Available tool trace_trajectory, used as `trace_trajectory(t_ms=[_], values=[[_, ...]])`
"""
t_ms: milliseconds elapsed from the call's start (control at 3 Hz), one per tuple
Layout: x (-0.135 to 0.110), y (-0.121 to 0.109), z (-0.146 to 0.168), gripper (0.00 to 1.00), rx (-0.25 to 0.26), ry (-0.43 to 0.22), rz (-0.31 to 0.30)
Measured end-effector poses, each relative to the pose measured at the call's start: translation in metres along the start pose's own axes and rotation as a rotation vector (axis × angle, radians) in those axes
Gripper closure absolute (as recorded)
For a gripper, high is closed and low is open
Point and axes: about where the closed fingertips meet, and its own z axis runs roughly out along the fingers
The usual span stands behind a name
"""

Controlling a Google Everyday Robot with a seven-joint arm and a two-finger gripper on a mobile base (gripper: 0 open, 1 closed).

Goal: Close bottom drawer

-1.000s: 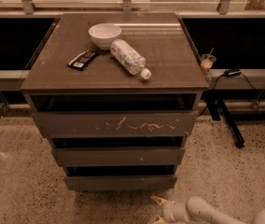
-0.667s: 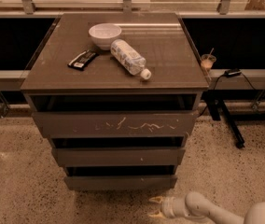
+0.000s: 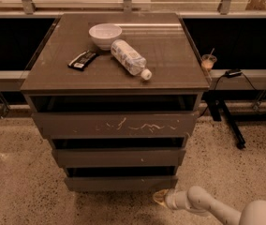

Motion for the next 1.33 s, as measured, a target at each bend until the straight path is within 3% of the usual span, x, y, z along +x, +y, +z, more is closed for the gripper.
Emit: trace_trajectory(t_ms=[333, 1000, 1333], values=[[0.0030, -0.0151, 0.0036, 0.41, 0.048, -0.004, -0.008], [0.0030, -0.0163, 0.0040, 0.00, 0.050, -0.004, -0.009], [0.0030, -0.0163, 0.0040, 0.00, 0.050, -0.004, -0.009]])
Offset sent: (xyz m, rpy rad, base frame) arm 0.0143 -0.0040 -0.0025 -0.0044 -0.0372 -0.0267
